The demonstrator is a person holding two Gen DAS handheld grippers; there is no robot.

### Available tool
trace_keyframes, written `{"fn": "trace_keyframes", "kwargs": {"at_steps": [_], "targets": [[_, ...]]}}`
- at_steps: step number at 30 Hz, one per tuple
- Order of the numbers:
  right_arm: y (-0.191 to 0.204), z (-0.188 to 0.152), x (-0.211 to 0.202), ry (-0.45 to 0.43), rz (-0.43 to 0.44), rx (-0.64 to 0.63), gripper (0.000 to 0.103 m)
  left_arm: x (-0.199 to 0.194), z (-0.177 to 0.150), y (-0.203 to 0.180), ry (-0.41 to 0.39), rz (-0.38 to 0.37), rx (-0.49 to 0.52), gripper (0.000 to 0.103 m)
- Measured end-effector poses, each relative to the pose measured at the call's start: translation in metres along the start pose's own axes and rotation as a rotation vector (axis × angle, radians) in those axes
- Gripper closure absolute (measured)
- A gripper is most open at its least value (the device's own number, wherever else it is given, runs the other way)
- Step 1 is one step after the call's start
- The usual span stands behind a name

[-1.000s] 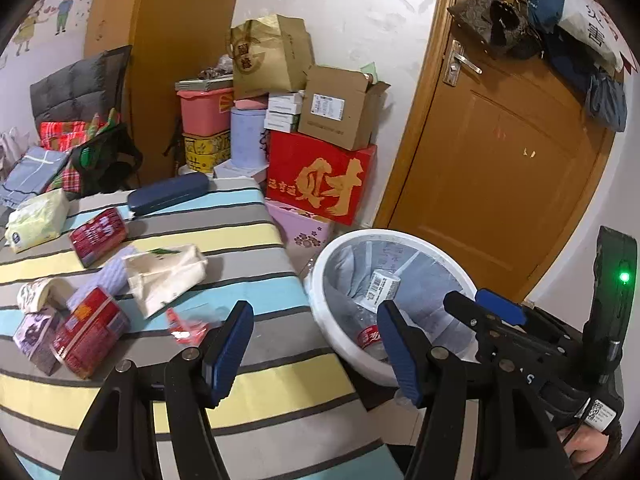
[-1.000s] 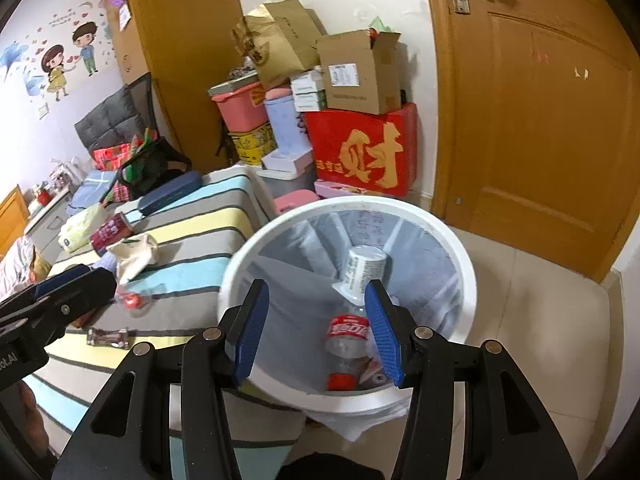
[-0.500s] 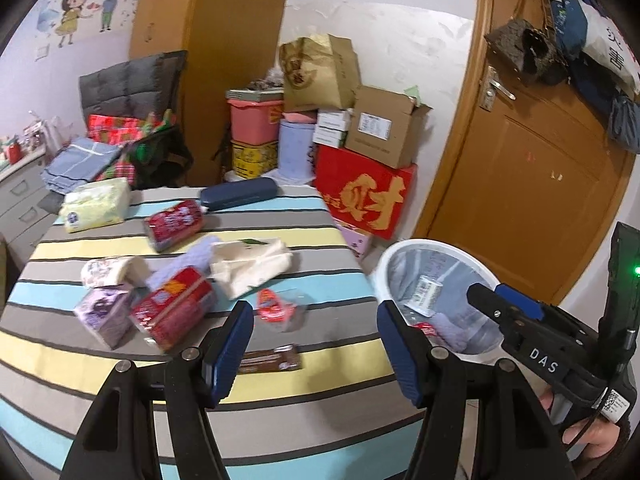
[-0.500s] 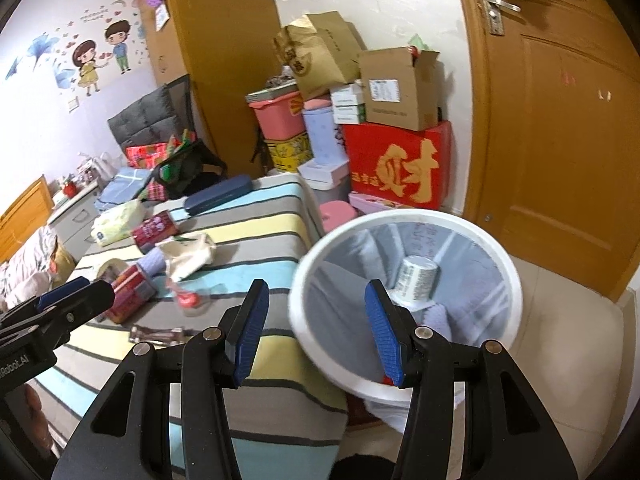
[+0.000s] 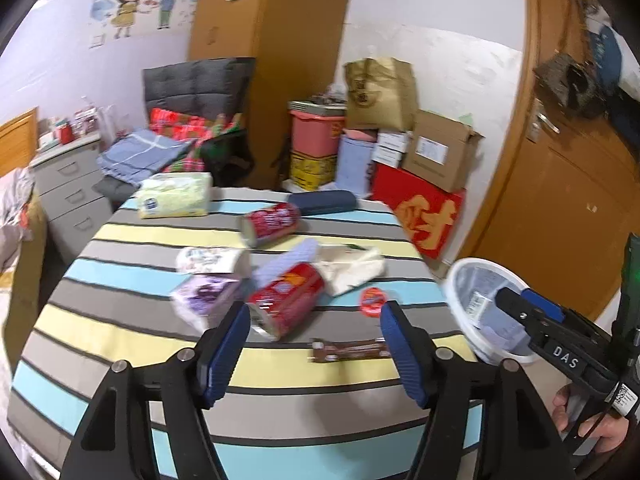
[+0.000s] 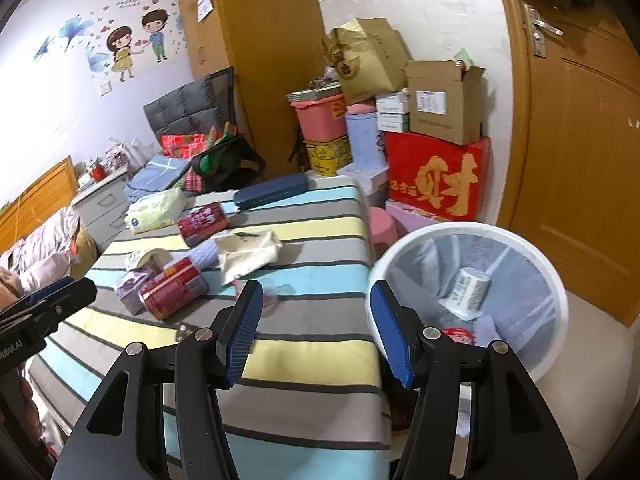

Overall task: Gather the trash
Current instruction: 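Move both tools back over the table toward the remaining trash, then grasp the clear cup with red wrapper with the right tool while the left tool grasps the purple milk carton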

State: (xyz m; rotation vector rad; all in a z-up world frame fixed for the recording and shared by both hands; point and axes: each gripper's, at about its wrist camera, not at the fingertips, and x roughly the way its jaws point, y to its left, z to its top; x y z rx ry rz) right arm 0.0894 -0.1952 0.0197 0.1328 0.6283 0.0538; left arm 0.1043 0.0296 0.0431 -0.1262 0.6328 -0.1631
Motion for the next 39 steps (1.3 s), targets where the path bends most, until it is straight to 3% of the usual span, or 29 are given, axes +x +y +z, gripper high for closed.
{"fn": "trace_keyframes", "kwargs": {"at_steps": [16, 30, 39], "targets": [[0.048, -0.001, 0.037, 0.072, 0.05, -0.08, 0.045, 0.006, -0.01, 0.097, 0.031, 0.127, -0.109, 0.035], [0.048, -0.003, 0.077, 0.144, 0.059, -0.1, 0.045, 0.071, 0.003, 0.11, 0.102, 0.084, -0.073, 0.034], [0.048, -0.004, 0.095, 0.194, 0.003, -0.141, 0.044, 0.109, 0.014, 0.117, 0.149, 0.09, -0.043, 0.034]]}}
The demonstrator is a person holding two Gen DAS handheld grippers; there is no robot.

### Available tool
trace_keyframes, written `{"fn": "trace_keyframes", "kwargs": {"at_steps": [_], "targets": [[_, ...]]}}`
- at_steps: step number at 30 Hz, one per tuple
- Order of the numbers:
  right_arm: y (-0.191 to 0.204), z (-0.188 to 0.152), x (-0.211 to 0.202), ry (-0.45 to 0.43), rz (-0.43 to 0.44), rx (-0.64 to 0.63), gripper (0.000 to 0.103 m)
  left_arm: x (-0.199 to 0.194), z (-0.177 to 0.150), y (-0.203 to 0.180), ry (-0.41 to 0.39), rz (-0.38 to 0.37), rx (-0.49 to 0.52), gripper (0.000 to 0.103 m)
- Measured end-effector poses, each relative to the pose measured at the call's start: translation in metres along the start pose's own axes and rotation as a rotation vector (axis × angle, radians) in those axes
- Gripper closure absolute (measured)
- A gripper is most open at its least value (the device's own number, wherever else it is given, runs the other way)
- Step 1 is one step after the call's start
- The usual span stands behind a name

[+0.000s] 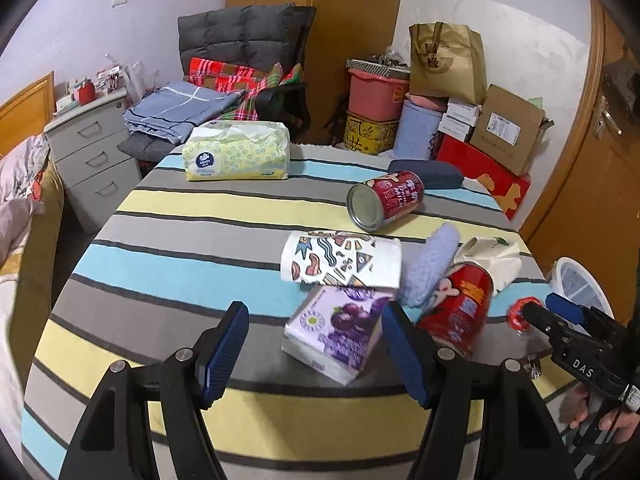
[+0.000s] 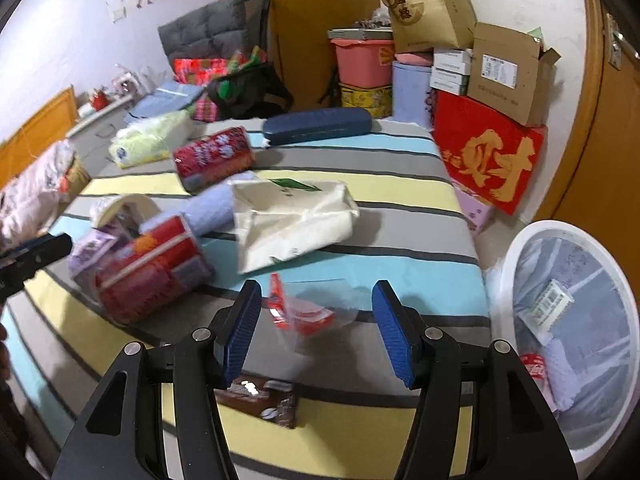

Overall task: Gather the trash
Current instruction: 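Grasp the clear cup with red wrapper with the right tool while the left tool grasps the purple milk carton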

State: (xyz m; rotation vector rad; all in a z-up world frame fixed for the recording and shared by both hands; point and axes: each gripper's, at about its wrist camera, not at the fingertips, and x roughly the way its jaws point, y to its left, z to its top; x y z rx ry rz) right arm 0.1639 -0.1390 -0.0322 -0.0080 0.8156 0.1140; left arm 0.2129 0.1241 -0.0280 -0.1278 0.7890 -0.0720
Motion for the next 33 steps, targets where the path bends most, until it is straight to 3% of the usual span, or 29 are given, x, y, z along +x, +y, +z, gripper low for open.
{"fn": "trace_keyframes", "kwargs": {"at_steps": [13, 24, 26, 29, 33], "targets": [[-0.01, 0.001, 0.014, 0.074, 0.066, 0.02, 0.043, 0.036, 0.001, -0.014, 0.084, -0.036, 0.053, 0.034], [-0.015, 0.003, 0.012, 0.052, 0.074, 0.04, 0.043, 0.035, 0.001, -0.015, 0.078, -0.061, 0.033, 0.039], [-0.017, 0.002, 0.012, 0.052, 0.088, 0.046, 0.047, 0.034, 0.0, -0.016, 0.076, -0.056, 0.036, 0.04], [-0.017, 0.001, 0.012, 0.058, 0.098, 0.048, 0.062, 0.032, -0.002, -0.018, 0.074, -0.054, 0.035, 0.04], [-0.016, 0.0, 0.009, 0.045, 0.099, 0.048, 0.062, 0.027, -0.004, -0.018, 0.068, -0.056, 0.02, 0.04]]}}
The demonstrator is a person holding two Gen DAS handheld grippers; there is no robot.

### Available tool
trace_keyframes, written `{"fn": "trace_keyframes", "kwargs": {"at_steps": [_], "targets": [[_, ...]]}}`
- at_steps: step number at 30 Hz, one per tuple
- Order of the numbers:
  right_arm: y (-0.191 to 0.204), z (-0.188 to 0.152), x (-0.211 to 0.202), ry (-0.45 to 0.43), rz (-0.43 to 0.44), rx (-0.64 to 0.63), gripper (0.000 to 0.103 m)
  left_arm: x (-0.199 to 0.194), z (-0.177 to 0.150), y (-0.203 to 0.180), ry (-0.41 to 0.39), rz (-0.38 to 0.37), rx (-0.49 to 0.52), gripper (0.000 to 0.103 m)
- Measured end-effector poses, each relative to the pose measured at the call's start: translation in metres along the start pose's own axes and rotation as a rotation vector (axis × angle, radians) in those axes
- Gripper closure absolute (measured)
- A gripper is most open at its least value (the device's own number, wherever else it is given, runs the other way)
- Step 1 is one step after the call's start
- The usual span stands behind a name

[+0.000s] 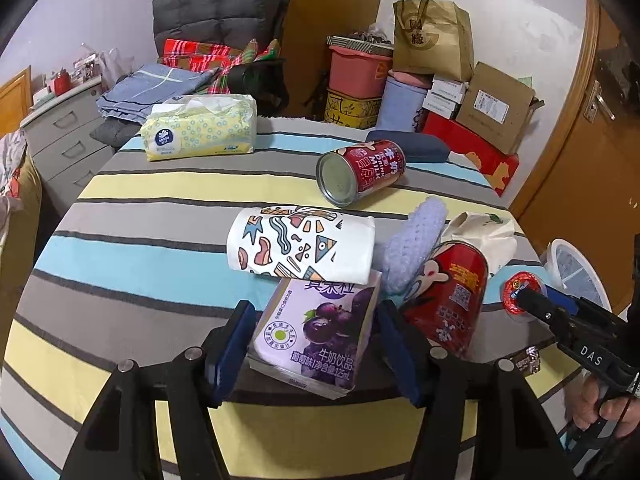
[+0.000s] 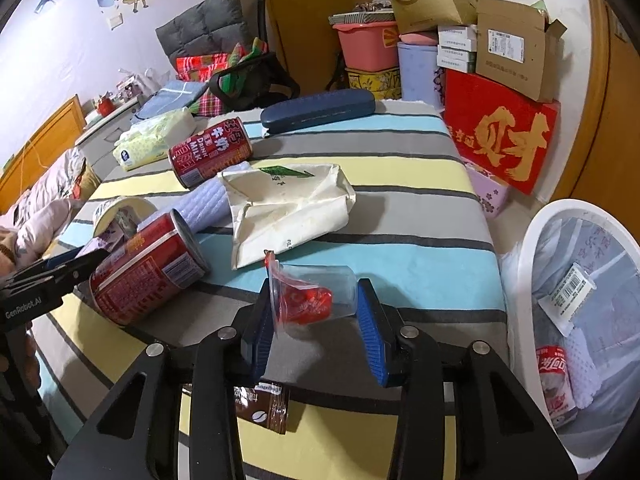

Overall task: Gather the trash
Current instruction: 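Grasp the clear cup with red wrapper with the right tool while the left tool grasps the purple milk carton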

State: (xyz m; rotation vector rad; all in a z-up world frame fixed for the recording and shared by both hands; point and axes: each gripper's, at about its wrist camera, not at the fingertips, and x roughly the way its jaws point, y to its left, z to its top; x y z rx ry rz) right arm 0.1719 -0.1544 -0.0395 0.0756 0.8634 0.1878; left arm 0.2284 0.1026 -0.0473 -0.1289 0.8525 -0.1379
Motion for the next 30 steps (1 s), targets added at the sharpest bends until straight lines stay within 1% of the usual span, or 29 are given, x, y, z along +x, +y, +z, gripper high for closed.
{"fn": "trace_keyframes", "kwargs": {"at_steps": [11, 16, 19, 21, 24, 28, 29, 30], "targets": [[0.001, -0.003, -0.013, -0.04, 0.001, 0.008, 0.062, -0.026, -0.015, -0.008, -0.033, 0.012, -0.003, 0.041], [0.003, -0.005, -0.018, -0.054, 0.007, 0.002, 0.062, -0.029, -0.026, -0.005, -0.011, -0.007, -0.011, 0.04], [0.005, -0.006, -0.02, -0.057, 0.01, 0.002, 0.062, -0.028, -0.03, -0.004, 0.001, 0.014, -0.001, 0.04], [0.006, -0.007, -0.021, -0.059, 0.009, 0.001, 0.062, -0.027, -0.032, -0.003, 0.008, 0.013, -0.006, 0.04], [0.007, -0.007, -0.021, -0.062, 0.008, 0.003, 0.062, -0.022, -0.032, -0.004, 0.025, 0.032, 0.002, 0.037], [0.006, -0.008, -0.022, -0.06, 0.009, 0.009, 0.062, -0.019, -0.032, -0.006, 0.032, 0.046, 0.011, 0.037], [0.006, -0.008, -0.022, -0.06, 0.009, 0.009, 0.062, -0.019, -0.032, -0.006, 0.032, 0.045, 0.011, 0.039], [0.006, -0.009, -0.023, -0.061, 0.01, 0.008, 0.062, -0.019, -0.032, -0.006, 0.028, 0.042, 0.01, 0.04]]}}
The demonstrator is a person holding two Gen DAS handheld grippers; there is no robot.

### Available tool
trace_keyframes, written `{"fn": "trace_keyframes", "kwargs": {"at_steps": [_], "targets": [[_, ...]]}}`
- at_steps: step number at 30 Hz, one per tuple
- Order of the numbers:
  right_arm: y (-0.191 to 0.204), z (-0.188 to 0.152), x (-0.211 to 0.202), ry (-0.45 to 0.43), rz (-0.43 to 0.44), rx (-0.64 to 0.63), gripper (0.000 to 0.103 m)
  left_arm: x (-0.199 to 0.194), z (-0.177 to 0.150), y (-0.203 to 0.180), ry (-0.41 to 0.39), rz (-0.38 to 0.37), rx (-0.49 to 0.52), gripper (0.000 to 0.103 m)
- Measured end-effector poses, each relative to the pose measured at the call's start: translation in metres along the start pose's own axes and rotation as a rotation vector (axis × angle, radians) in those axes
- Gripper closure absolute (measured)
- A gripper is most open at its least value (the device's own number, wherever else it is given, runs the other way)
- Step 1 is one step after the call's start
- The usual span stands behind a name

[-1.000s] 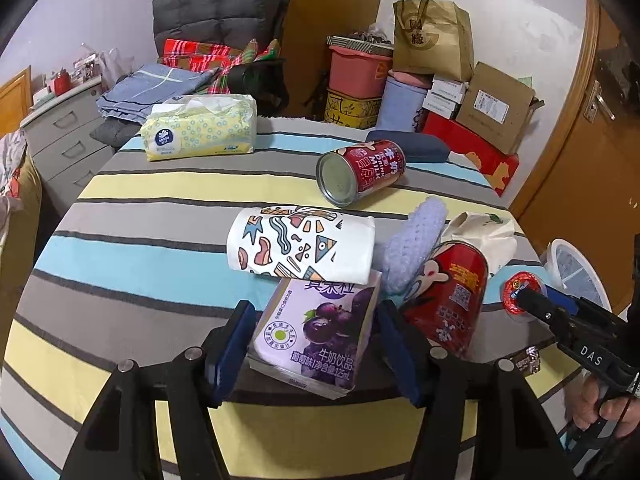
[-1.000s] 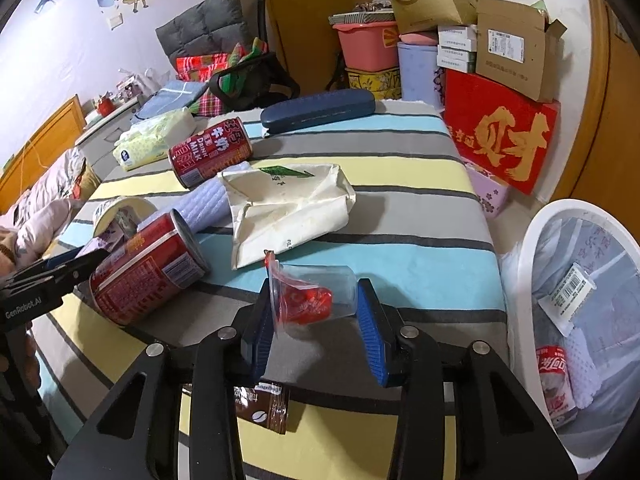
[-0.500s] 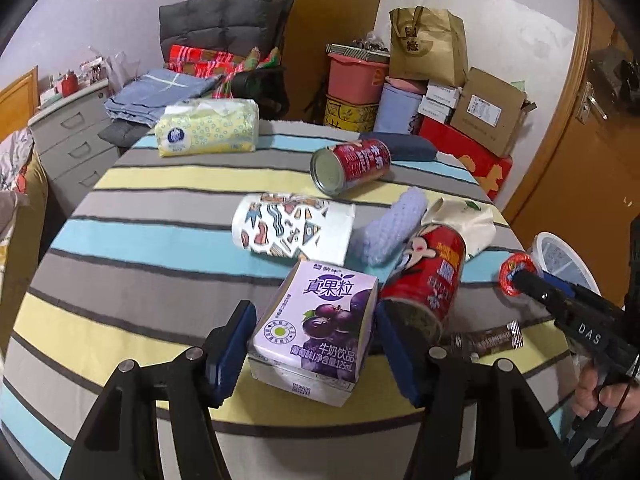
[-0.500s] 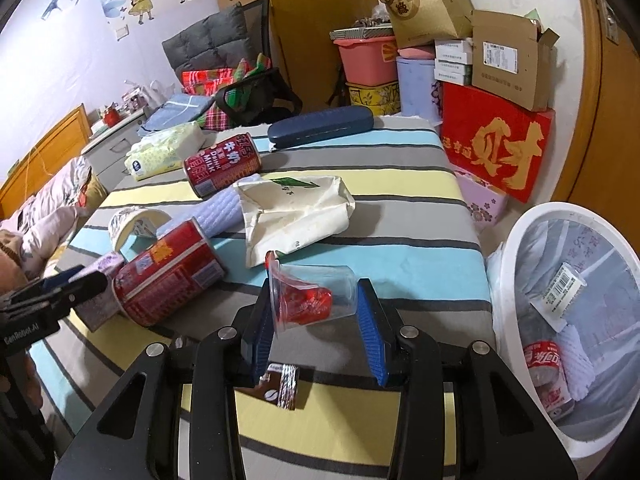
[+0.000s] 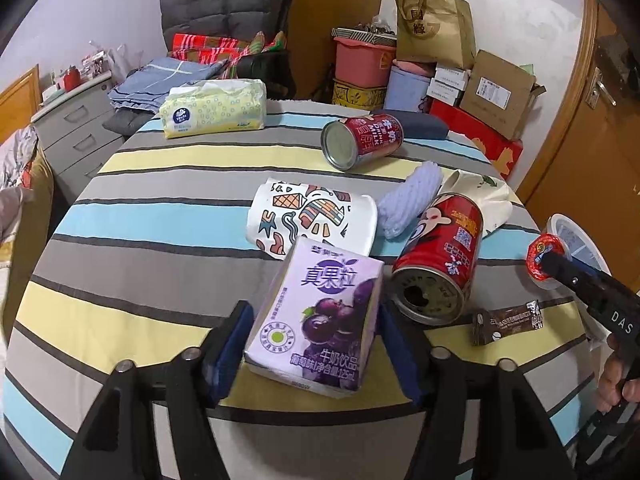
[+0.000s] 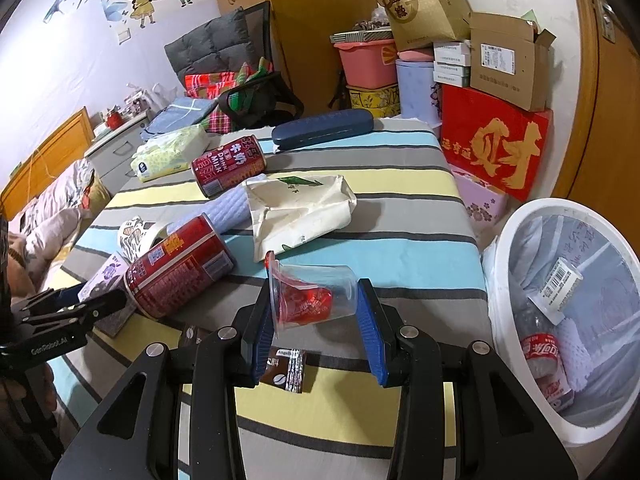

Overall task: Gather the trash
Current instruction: 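Grasp the clear cup with red wrapper with the right tool while the left tool grasps the purple milk carton, then carry the clear cup and purple carton over the white wastebasket with both tools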

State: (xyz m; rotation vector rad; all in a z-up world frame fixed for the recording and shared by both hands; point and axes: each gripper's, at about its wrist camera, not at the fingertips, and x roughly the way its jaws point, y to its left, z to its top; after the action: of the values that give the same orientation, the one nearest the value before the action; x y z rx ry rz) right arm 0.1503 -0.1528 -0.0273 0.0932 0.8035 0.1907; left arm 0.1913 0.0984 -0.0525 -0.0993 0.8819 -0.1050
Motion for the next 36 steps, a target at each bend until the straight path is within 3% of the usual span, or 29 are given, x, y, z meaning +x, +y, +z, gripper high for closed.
{"fn": "trace_keyframes", "kwargs": {"at_steps": [18, 36], "targets": [[-0.002, -0.002, -0.027, -0.062, 0.006, 0.003, 0.062, -0.054, 0.001, -0.024, -0.116, -0.02, 0.015, 0.044], [-0.058, -0.001, -0.081, -0.169, -0.071, 0.07, 0.062, -0.086, 0.012, -0.145, -0.19, -0.157, 0.202, 0.044]]}}
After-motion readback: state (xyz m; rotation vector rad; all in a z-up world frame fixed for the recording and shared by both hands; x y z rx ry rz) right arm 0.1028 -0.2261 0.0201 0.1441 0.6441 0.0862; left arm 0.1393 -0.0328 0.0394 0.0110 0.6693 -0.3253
